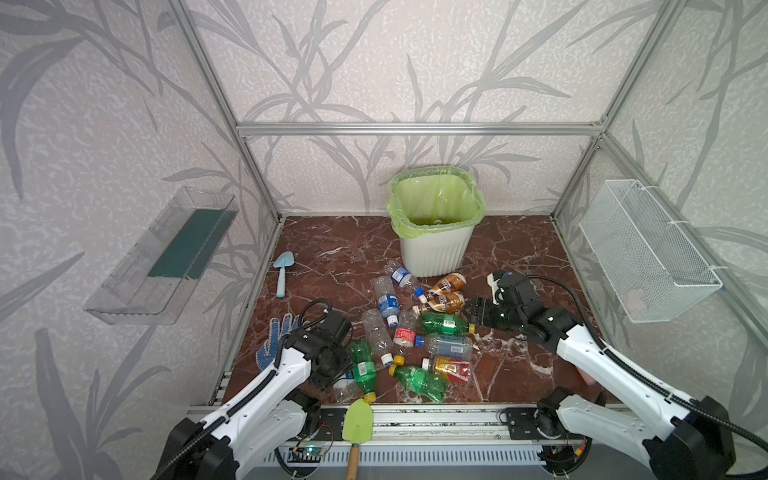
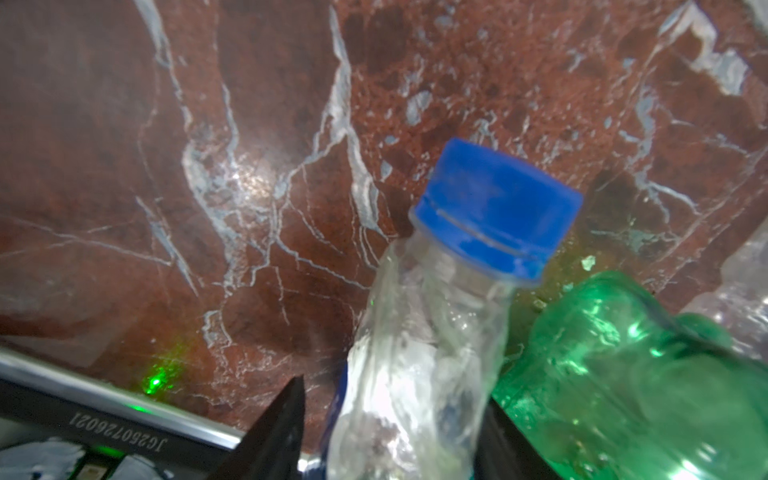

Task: Throw the plastic bottles in the bin
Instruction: 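Grasp the blue-cap clear water bottle with the left gripper while the right gripper returns, then lift the blue-cap bottle over the bin with the left gripper and release it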

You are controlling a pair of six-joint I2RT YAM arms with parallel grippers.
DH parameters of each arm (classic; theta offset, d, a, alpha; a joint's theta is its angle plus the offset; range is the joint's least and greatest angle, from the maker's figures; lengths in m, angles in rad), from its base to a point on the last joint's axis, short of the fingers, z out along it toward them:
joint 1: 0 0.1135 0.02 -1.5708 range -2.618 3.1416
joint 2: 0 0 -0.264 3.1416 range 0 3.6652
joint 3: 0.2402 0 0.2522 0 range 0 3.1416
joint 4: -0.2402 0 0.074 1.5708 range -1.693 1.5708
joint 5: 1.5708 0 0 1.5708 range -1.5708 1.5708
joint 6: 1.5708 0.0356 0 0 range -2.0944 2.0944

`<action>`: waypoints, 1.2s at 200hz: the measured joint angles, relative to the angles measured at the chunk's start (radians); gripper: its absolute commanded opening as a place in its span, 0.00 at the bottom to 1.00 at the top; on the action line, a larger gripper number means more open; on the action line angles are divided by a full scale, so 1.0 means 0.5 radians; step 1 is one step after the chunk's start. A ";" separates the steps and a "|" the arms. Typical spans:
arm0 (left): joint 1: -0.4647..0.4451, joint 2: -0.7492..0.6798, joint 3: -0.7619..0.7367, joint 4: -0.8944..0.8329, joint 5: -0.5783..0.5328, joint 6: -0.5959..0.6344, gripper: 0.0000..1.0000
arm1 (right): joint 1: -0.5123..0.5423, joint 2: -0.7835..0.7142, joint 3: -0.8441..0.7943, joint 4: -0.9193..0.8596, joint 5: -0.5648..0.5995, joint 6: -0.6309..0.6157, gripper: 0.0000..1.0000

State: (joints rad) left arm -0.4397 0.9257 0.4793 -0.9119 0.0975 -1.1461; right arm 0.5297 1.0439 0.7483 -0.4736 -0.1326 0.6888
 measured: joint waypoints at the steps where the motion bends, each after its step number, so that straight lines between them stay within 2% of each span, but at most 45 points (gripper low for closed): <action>1: 0.000 0.000 0.001 0.001 0.001 0.003 0.53 | 0.000 0.000 0.000 0.000 0.000 0.000 0.80; 38: 0.000 -0.014 0.001 0.015 0.000 -0.001 0.41 | 0.000 0.000 0.000 0.001 0.000 0.001 0.79; 102: 0.001 -0.101 0.079 -0.053 -0.101 0.008 0.34 | 0.001 0.002 0.000 0.004 0.001 0.000 0.78; 187: 0.038 -0.165 0.478 -0.063 -0.281 0.207 0.32 | 0.002 0.014 0.001 0.012 0.002 -0.002 0.78; 240: 0.046 -0.165 0.591 0.278 -0.284 0.444 0.32 | 0.001 0.014 0.001 0.019 0.020 -0.002 0.78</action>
State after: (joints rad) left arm -0.4168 0.8433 0.7746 -0.7727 -0.0444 -0.9241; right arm 0.5301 1.0512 0.7486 -0.4641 -0.1226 0.6876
